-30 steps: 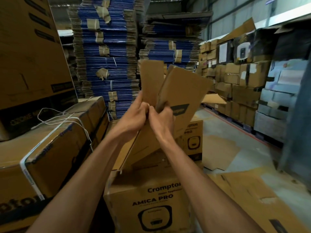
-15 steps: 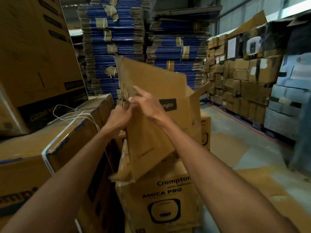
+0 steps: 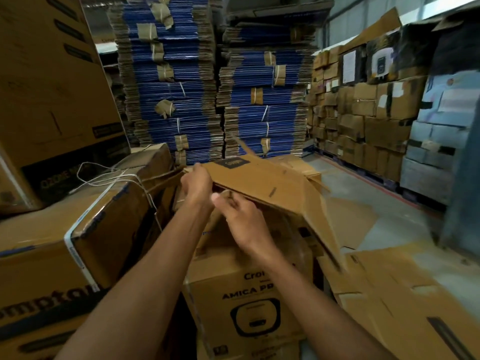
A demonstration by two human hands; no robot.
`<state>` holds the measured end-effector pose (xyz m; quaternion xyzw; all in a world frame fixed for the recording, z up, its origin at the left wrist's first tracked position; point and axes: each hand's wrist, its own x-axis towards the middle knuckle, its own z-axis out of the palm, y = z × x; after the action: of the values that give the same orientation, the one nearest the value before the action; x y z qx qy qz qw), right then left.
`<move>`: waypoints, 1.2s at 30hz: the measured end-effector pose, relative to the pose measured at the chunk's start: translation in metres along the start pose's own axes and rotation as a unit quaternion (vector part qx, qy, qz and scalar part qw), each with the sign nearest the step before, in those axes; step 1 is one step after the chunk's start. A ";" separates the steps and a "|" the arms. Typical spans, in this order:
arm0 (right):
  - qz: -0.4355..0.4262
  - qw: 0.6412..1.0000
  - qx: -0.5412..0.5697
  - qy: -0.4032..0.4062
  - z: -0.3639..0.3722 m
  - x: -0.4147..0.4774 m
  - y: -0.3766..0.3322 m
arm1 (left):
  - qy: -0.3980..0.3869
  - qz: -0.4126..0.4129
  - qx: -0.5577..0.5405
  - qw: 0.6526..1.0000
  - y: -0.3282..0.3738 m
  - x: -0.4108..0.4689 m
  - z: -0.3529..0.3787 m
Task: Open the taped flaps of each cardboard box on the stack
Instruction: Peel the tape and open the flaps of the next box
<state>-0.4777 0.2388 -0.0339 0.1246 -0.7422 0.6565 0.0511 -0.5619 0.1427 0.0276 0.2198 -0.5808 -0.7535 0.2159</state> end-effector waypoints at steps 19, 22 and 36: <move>0.125 0.822 0.398 0.388 -0.132 0.007 0.054 | -0.207 -0.197 -0.276 0.918 -0.085 -0.079 0.003; 0.111 0.825 0.375 0.408 -0.149 0.005 0.056 | -0.231 -0.193 -0.274 0.914 -0.090 -0.086 0.011; 0.057 0.787 0.343 0.509 -0.308 -0.076 0.083 | -0.363 -0.257 -0.243 0.862 -0.167 -0.187 0.128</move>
<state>-0.4525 0.5609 -0.0911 -0.2607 -0.3400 0.8379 0.3383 -0.4963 0.3898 -0.0898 0.0131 -0.3390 -0.9261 -0.1649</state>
